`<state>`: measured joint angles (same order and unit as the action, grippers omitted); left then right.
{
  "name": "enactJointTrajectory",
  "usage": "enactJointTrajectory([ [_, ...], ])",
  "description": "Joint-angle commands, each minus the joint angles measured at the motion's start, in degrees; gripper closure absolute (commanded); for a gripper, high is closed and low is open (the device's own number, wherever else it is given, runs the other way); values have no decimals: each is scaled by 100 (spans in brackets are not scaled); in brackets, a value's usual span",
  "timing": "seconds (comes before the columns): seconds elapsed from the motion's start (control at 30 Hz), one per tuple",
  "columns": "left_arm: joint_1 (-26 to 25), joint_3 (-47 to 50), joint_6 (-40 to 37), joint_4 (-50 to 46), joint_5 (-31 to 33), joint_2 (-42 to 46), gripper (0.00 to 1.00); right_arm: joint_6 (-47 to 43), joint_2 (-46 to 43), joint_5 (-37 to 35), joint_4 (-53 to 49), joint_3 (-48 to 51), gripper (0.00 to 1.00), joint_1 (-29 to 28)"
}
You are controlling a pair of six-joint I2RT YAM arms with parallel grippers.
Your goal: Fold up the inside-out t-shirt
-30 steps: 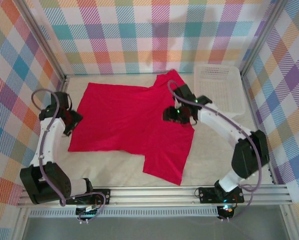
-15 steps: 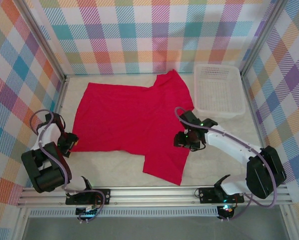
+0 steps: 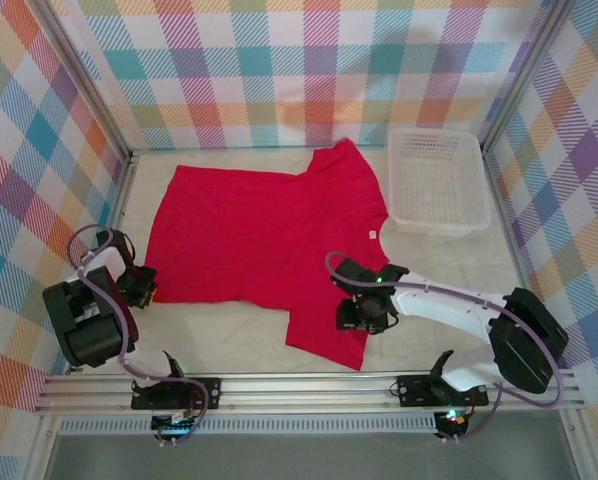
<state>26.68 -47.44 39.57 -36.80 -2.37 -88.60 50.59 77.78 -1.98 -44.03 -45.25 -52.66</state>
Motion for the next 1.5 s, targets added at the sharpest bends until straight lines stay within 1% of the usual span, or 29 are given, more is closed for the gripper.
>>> enactJointTrajectory([
  [0.0, 128, 143, 11, 76, -114, 291, 95, 578, -197, -32, -264, 208, 43, -275],
  [0.07, 127, 206, 33, 68, -156, 552, 100, 769, -172, 4, -290, 312, 43, -502],
  [0.2, 118, 313, 73, 34, -226, 1111, 100, 1089, -123, 57, -260, 560, 43, -787],
  [0.33, 121, 280, 65, -179, -131, 1606, 100, 1354, -248, 86, -281, 718, 43, -992],
  [0.47, 119, 270, 75, -310, -29, 1998, 100, 1502, -236, 294, 110, 925, 41, -1135],
  [0.53, 122, 256, 79, -360, -13, 2059, 100, 1515, -110, 371, 360, 977, 40, -1132],
  [0.6, 119, 204, 87, -423, -97, 2045, 100, 1531, 65, 392, 607, 992, 42, -1132],
  [0.63, 118, 169, 81, -461, -170, 2022, 100, 1549, 161, 347, 680, 1002, 45, -1132],
  [0.7, 118, 98, 73, -498, -299, 1994, 100, 1598, 320, 208, 693, 951, 54, -1132],
  [0.8, 119, 8, 41, -599, -283, 2021, 100, 1623, 415, 12, 646, 838, 66, -1132],
  [0.83, 119, -9, 34, -630, -273, 2055, 100, 1620, 407, -65, 576, 753, 73, -1132],
  [0.9, 118, -62, 31, -699, -285, 2122, 100, 1515, 355, -246, 328, 523, 83, -1129],
  [1.0, 118, -193, 45, -797, -359, 2298, 100, 1259, 226, -725, -279, -90, 98, -1102],
  [1.07, 118, -322, 40, -915, -374, 2429, 100, 1062, 115, -1086, -762, -572, 100, -1025],
  [1.2, 118, -532, 18, -1104, -387, 2665, 100, 729, -259, -1463, -1257, -1164, 100, -723],
  [1.33, 119, -595, -47, -1229, -361, 2834, 100, 569, -717, -1577, -1321, -1237, 100, -471],
  [1.47, 119, -549, -98, -1243, -351, 2886, 100, 585, -891, -1518, -1314, -1114, 100, -370],
])
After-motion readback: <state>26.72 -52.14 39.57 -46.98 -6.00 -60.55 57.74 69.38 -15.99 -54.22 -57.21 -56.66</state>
